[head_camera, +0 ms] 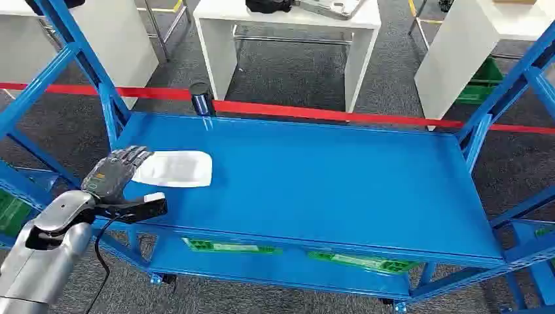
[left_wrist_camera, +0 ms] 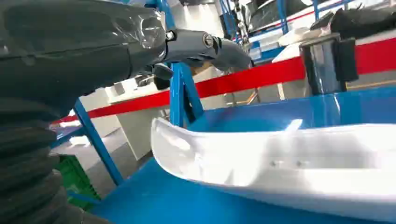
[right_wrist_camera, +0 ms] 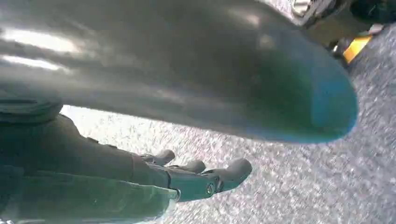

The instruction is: Take the parts from the cabinet and place them on the table.

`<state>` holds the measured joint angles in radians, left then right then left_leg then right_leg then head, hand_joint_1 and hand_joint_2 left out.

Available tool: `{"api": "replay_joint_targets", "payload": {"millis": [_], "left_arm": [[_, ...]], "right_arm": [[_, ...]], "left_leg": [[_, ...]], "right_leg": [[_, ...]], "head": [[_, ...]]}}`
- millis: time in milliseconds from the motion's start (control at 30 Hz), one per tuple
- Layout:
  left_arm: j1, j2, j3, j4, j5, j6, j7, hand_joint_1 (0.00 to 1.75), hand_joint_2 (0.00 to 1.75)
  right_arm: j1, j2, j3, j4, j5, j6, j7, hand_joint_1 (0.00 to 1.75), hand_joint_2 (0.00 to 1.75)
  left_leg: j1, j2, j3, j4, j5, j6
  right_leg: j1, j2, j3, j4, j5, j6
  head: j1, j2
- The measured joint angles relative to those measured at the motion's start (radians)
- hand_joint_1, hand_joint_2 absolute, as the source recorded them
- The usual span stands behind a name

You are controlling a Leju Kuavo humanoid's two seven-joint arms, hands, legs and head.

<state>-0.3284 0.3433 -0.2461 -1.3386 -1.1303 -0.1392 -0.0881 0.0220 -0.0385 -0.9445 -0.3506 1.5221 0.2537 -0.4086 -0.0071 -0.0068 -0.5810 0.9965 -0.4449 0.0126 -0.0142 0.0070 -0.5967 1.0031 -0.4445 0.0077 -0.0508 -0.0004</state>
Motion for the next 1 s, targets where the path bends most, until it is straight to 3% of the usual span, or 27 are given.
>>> {"api": "replay_joint_targets", "payload": {"millis": [100,133,167,267,300,333,367,433,467,500,600,633,667,700,767,800,833,867,933,967,1000], "left_arm": [[0.011,-0.003,0.0,0.007,0.007,0.001,0.0,0.0,1.75],[0.013,-0.003,0.0,0.008,0.007,0.002,0.002,0.0,1.75],[0.015,-0.004,0.0,0.01,0.008,0.003,0.003,0.0,1.75],[0.011,-0.012,-0.004,0.039,0.009,0.002,0.003,0.0,1.75],[0.011,-0.015,-0.007,0.051,0.008,-0.001,0.003,0.0,1.75],[0.011,-0.018,-0.01,0.06,0.008,-0.004,0.003,0.0,1.75],[0.008,-0.021,-0.012,0.068,0.008,-0.005,0.003,0.0,1.75],[-0.006,-0.023,-0.018,0.087,0.008,-0.005,0.003,0.0,1.75],[-0.014,-0.023,-0.018,0.094,0.007,-0.005,0.003,0.0,1.75],[-0.022,-0.025,-0.019,0.101,0.007,-0.005,0.003,0.0,1.75],[-0.033,-0.027,-0.023,0.137,-0.001,-0.009,0.005,0.0,1.75],[-0.039,-0.027,-0.024,0.149,-0.002,-0.01,0.005,0.0,1.75],[-0.047,-0.029,-0.025,0.165,-0.002,-0.01,0.006,0.0,1.75],[-0.058,-0.031,-0.026,0.181,-0.003,-0.011,0.006,0.0,1.75],[-0.069,-0.033,-0.028,0.218,-0.01,-0.01,0.005,0.0,1.75],[-0.075,-0.034,-0.029,0.235,-0.011,-0.004,0.005,0.0,1.75],[-0.084,-0.036,-0.029,0.25,-0.011,-0.003,0.003,0.0,1.75],[-0.09,-0.038,-0.031,0.26,-0.011,-0.003,0.003,0.0,1.75],[-0.1,-0.039,-0.034,0.275,-0.013,-0.003,0.003,0.0,1.75],[-0.106,-0.039,-0.035,0.282,-0.013,-0.003,0.003,0.0,1.75],[-0.108,-0.039,-0.036,0.287,-0.013,-0.003,0.003,0.0,1.75]], "right_arm": [[0.003,-0.003,0.0,0.002,-0.003,0.004,0.0,0.0,0.0],[0.005,-0.002,0.0,0.002,-0.004,0.006,0.0,0.0,0.0],[0.005,-0.003,0.0,0.002,-0.005,0.007,0.0,0.0,0.0],[0.004,-0.003,0.0,0.005,-0.008,0.008,0.002,0.0,0.0],[0.005,-0.003,0.0,0.006,-0.008,0.008,0.003,0.0,0.0],[0.005,-0.003,0.0,0.007,-0.008,0.008,0.005,0.0,0.0],[0.005,-0.003,0.0,0.008,-0.008,0.007,0.006,0.0,0.0],[0.003,-0.003,0.0,0.009,-0.008,0.007,0.006,0.0,0.0],[0.002,-0.002,0.0,0.01,-0.008,0.007,0.006,0.0,0.0],[0.0,0.0,0.0,0.013,-0.008,0.006,0.006,0.0,0.0],[-0.001,0.0,0.0,0.021,-0.005,0.003,0.004,0.0,0.0],[-0.002,-0.002,0.001,0.024,-0.005,0.001,0.003,0.0,0.0],[-0.003,-0.003,0.002,0.029,-0.005,-0.002,0.002,0.0,0.0],[-0.005,-0.006,0.002,0.032,-0.005,-0.005,0.0,0.0,0.0],[-0.009,-0.011,0.002,0.042,-0.006,-0.012,0.0,0.0,0.0],[-0.009,-0.012,0.002,0.049,-0.007,-0.013,0.0,0.0,0.0],[-0.008,-0.013,0.002,0.054,-0.008,-0.013,0.0,0.0,0.0],[-0.008,-0.013,0.002,0.058,-0.008,-0.013,0.0,0.0,0.0],[-0.011,-0.016,0.002,0.062,-0.008,-0.014,0.0,0.0,0.0],[-0.013,-0.017,0.002,0.064,-0.008,-0.014,0.0,0.0,0.0],[-0.015,-0.019,0.002,0.066,-0.008,-0.015,0.0,0.0,0.0]], "left_leg": [[0.003,0.0,0.001,-0.001,0.0,-0.007],[0.006,0.0,-0.003,0.003,-0.006,-0.012],[0.008,0.001,-0.015,0.032,-0.028,-0.021],[0.017,0.002,-0.123,0.256,-0.13,-0.037],[0.019,0.002,-0.151,0.308,-0.142,-0.039],[0.019,0.002,-0.158,0.315,-0.131,-0.039],[0.019,0.003,-0.141,0.273,-0.098,-0.037],[0.019,0.003,-0.052,0.093,-0.008,-0.027],[0.016,0.004,-0.013,0.016,0.011,-0.019],[0.01,0.005,-0.005,0.0,-0.002,-0.015],[0.003,0.004,-0.008,0.0,-0.001,-0.004],[0.008,0.004,0.008,-0.019,0.01,0.006],[0.012,0.006,0.015,-0.03,0.018,0.011],[0.013,0.006,0.014,-0.032,0.021,0.018],[0.01,0.006,0.013,-0.032,0.022,0.019],[0.009,0.006,0.013,-0.032,0.021,0.02],[0.009,0.005,0.014,-0.031,0.021,0.02],[0.009,0.003,0.015,-0.031,0.02,0.02],[0.009,0.001,0.016,-0.027,0.018,0.015],[0.009,0.0,0.014,-0.02,0.014,0.01],[-0.001,-0.001,0.009,-0.009,0.006,0.002]], "right_leg": [[0.005,0.0,-0.001,0.002,0.0,-0.014],[-0.007,0.0,0.004,-0.001,0.004,-0.021],[-0.007,0.0,0.006,-0.002,0.002,-0.024],[-0.006,0.0,0.007,-0.001,0.0,-0.028],[-0.006,0.0,0.007,-0.001,0.0,-0.028],[-0.006,0.0,0.008,-0.001,0.0,-0.028],[-0.006,0.001,0.009,-0.001,0.0,-0.028],[-0.005,0.002,0.013,-0.001,-0.001,-0.027],[-0.005,0.002,0.014,-0.002,-0.001,-0.027],[0.003,0.002,0.009,0.0,-0.002,-0.022],[-0.002,0.002,0.011,-0.008,0.002,-0.007],[0.004,0.002,0.012,-0.009,0.001,0.002],[0.001,-0.001,0.0,0.01,-0.01,0.001],[0.001,-0.001,-0.023,0.06,-0.037,-0.005],[-0.001,-0.001,-0.104,0.225,-0.1,-0.013],[-0.001,-0.001,-0.139,0.297,-0.12,-0.011],[-0.001,-0.001,-0.152,0.317,-0.118,-0.004],[-0.002,-0.001,-0.138,0.286,-0.1,0.005],[-0.005,-0.002,-0.055,0.115,-0.035,0.024],[-0.007,-0.003,-0.006,0.024,-0.01,0.027],[-0.001,-0.003,0.009,-0.003,-0.005,0.015]], "head": [[0.001,0.0],[0.001,0.0],[0.0,0.0],[-0.002,0.0],[-0.002,0.0],[-0.002,0.0],[-0.002,0.0],[-0.002,0.0],[-0.002,0.0],[-0.001,0.0],[-0.001,0.0],[-0.002,0.0],[0.002,0.0],[0.004,0.0],[0.005,0.0],[0.005,0.0],[0.005,0.0],[0.005,0.0],[0.005,0.0],[0.006,0.0],[0.006,0.0]]}}
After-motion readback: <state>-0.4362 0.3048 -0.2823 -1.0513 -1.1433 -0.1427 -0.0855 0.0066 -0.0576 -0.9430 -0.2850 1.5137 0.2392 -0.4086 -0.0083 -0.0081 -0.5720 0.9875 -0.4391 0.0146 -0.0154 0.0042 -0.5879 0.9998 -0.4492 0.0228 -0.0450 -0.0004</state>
